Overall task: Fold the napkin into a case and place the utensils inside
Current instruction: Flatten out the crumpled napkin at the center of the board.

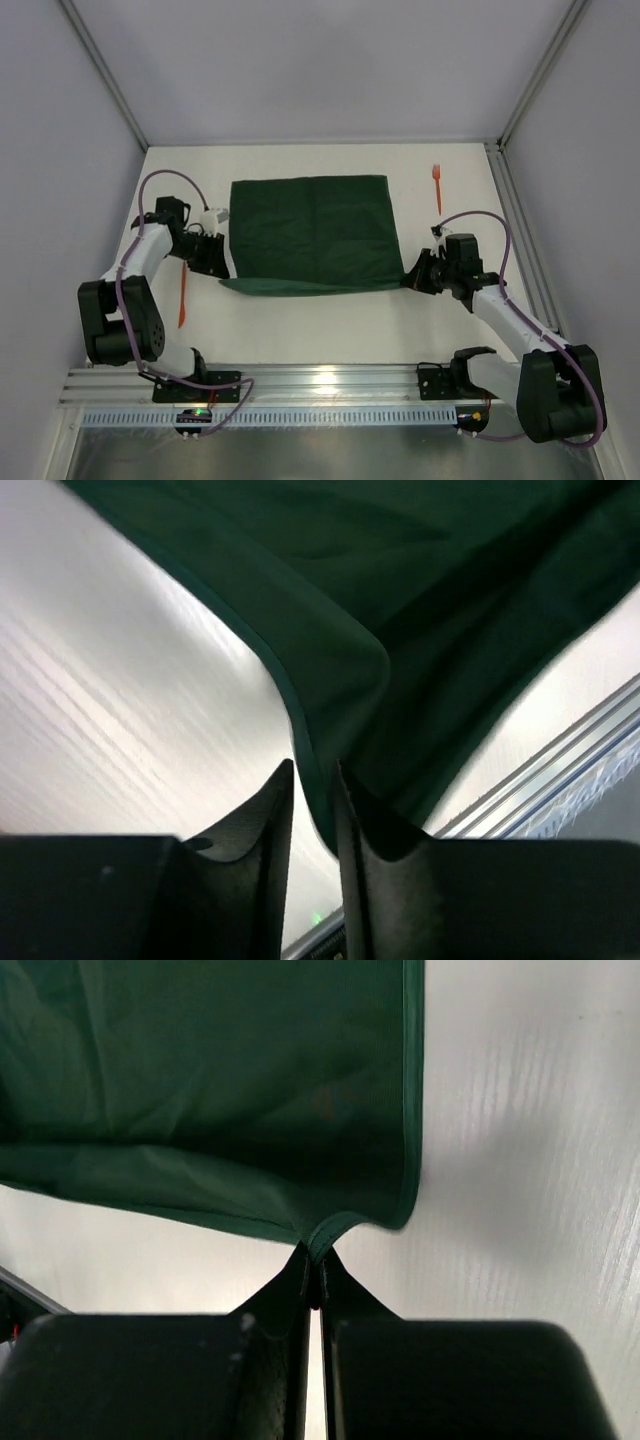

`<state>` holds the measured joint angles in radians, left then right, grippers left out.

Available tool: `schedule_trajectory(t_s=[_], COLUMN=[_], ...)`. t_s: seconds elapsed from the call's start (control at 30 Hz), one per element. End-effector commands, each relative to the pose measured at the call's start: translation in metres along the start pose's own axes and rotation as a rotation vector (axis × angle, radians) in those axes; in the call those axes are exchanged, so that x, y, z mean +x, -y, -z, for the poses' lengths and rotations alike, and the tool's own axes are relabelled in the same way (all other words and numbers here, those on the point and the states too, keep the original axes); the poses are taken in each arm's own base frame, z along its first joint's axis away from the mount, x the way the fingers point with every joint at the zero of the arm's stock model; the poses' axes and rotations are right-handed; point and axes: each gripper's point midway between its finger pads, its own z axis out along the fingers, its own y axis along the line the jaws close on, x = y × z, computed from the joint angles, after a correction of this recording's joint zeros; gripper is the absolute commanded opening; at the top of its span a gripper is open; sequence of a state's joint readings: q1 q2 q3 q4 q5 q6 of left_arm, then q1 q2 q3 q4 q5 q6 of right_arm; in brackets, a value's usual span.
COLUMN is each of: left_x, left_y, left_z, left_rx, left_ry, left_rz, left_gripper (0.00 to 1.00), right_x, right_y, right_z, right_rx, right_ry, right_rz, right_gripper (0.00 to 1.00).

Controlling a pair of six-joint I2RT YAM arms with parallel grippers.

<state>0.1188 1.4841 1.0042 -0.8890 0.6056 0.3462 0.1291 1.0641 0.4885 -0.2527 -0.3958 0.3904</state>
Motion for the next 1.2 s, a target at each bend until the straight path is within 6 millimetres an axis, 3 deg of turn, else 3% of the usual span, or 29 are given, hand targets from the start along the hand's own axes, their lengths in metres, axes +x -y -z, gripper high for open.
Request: schedule_trajectory(t_s=[0.0, 0.1, 0.13, 0.27, 0.4, 0.57, 0.77, 0.93, 1.0, 1.17], left_x=[0.02, 0.032, 0.034, 0.032, 0.035, 0.083, 0.12, 0.123, 0.118, 0.117], left_y=[-0.015, 0.0, 0.005, 0.014, 0.016, 0.043, 0.046, 0.045, 0.038, 0.016], left_z=[0.003, 0.016, 0.021, 0.045, 0.042, -0.002, -0.008, -0.02, -0.029, -0.036], left_rx=[-0.062, -0.022, -0.005, -0.044, -0.156, -0.146, -0.061, -0.098, -0.152, -0.261], left_ry=[-0.085, -0.131, -0.138, -0.135, -0.184, -0.432, -0.618, -0.627, -0.593, -0.618], left_rz=[-0.075, -0.101, -0.116, -0.224, -0.411, -0.804, -0.935, -1.024, -1.018, -1.028], left_gripper=[0.26, 0.51, 0.65, 0.74, 0.72, 0.7, 0.75, 0.75, 0.72, 0.45], right_x=[0.002, 0.012, 0.013, 0.015, 0.013, 0.013, 0.016, 0.019, 0.02, 0.024], right_y=[0.005, 0.007, 0.006, 0.001, -0.003, -0.003, -0.001, 0.001, 0.002, 0.0], right_z=[-0.003, -0.005, -0.005, -0.004, -0.001, -0.001, -0.004, -0.006, -0.006, 0.0], right_rx=[0.004, -0.003, -0.006, -0.03, -0.042, -0.042, -0.041, -0.033, -0.029, -0.028], right_ry=[0.029, -0.002, -0.006, -0.028, -0.032, -0.036, -0.038, -0.05, -0.053, -0.069], right_rz=[-0.015, -0.03, -0.031, -0.027, -0.015, -0.014, -0.028, -0.039, -0.043, -0.045], right_gripper=[0.04, 0.04, 0.04, 0.04, 0.04, 0.04, 0.04, 0.04, 0.04, 0.04])
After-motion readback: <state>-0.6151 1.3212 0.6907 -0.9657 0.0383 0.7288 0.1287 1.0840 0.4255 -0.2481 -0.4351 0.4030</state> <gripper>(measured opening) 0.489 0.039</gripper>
